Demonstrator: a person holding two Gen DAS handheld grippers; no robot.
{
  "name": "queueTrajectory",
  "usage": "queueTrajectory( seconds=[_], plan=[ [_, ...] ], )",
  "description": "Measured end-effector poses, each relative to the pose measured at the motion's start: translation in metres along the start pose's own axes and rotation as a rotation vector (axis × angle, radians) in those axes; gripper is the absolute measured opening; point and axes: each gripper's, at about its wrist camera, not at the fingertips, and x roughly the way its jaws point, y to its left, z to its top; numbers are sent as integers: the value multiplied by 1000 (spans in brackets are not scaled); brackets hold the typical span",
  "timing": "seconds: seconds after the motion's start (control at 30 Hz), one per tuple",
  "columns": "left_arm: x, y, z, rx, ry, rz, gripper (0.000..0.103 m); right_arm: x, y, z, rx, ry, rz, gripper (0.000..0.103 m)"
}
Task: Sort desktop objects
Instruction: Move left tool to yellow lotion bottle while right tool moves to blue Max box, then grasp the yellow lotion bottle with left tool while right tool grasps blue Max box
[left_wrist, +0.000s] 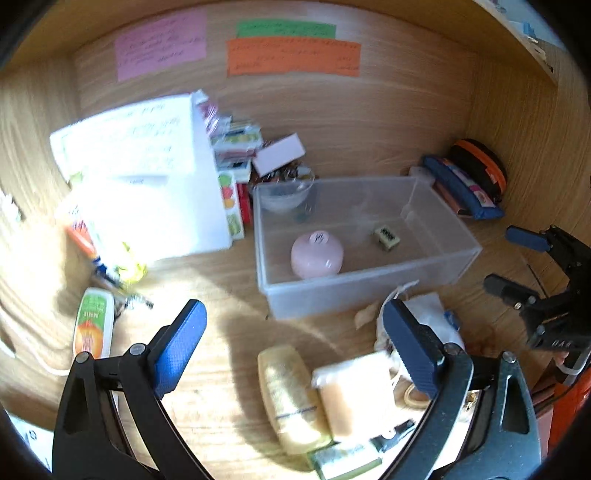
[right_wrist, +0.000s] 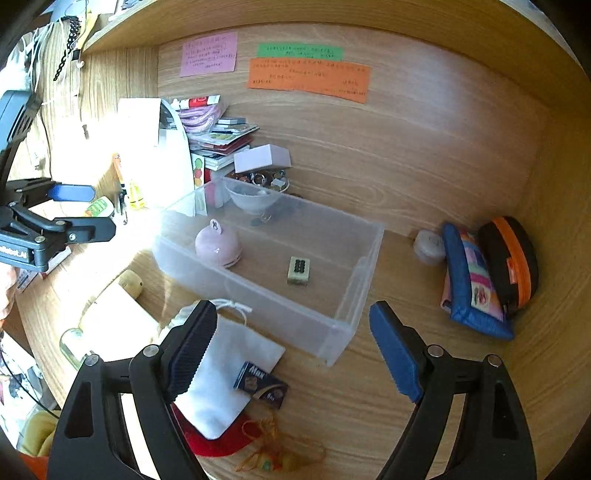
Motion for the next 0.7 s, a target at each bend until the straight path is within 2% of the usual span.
queueTrajectory(
  seconds=[0.17, 0.33, 0.43, 0.57, 0.7],
  plan=[
    [11, 18, -25, -33, 52, 12, 97, -2, -3, -14, 16, 18, -7, 83],
    [34, 37, -51, -69, 155, 25, 97, -1, -9, -28, 14, 47, -40, 83],
    [41, 43, -64, -80, 186, 35, 97, 2, -16, -36, 27, 72, -37, 83],
    [45, 52, -73, -141, 206, -38, 98, 14, -21, -47, 62, 131, 17, 83],
    [44, 49, -75, -146, 203, -61, 98, 27, -14, -55, 64, 170, 51, 83]
  ],
)
